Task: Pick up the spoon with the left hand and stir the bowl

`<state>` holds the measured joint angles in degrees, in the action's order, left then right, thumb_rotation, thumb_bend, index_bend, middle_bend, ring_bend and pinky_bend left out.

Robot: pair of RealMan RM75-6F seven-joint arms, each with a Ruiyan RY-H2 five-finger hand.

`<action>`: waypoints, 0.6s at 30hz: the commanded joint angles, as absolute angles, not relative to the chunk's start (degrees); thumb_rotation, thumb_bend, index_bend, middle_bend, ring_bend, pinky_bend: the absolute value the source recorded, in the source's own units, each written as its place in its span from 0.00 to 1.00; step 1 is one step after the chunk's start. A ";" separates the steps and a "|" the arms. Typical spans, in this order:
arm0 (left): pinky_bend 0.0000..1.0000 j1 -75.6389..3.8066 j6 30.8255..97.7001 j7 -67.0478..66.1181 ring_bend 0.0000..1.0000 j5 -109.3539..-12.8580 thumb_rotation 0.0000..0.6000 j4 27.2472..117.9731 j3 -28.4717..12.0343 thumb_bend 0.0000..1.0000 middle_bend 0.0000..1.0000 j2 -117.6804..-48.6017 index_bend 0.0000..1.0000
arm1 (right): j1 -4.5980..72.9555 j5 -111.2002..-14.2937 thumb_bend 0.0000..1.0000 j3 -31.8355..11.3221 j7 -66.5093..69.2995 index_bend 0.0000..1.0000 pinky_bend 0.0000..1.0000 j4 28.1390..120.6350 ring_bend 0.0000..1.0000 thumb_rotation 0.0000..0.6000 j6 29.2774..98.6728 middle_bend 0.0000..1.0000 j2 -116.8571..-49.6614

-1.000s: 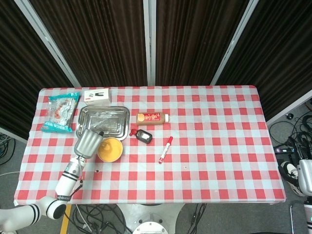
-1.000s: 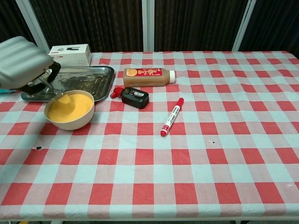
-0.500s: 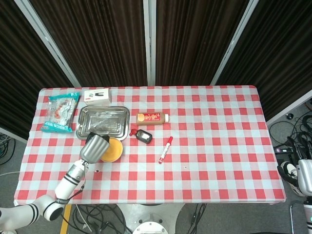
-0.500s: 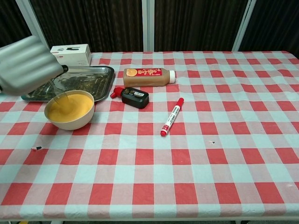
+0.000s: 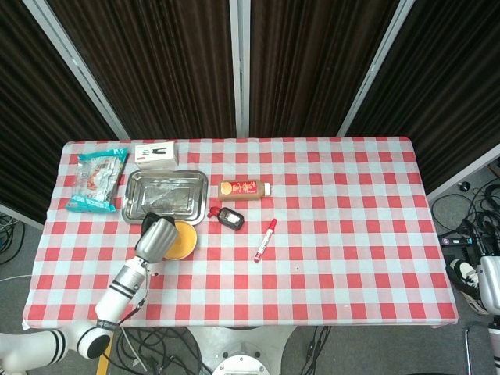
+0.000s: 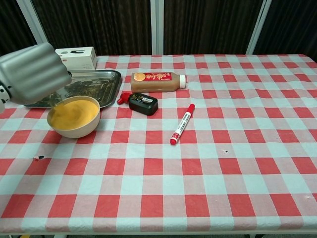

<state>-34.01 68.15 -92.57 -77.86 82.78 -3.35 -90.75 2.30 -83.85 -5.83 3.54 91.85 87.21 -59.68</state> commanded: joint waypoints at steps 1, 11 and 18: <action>1.00 -34.10 68.14 -100.93 0.96 -71.31 1.00 89.06 -4.53 0.43 0.96 -90.14 0.74 | 2.22 -83.86 0.19 -5.83 3.83 0.06 0.07 91.61 0.02 1.00 87.31 0.23 -59.68; 1.00 -36.86 68.47 -103.77 0.97 -70.89 1.00 89.93 -3.57 0.43 0.97 -91.67 0.74 | 1.79 -84.28 0.19 -5.63 4.37 0.06 0.07 91.43 0.02 1.00 87.97 0.23 -59.68; 1.00 -39.42 68.94 -83.16 0.97 -86.20 1.00 81.52 -0.25 0.43 0.98 -91.50 0.74 | 1.22 -84.04 0.19 -5.66 4.52 0.06 0.07 91.47 0.02 1.00 88.68 0.23 -59.43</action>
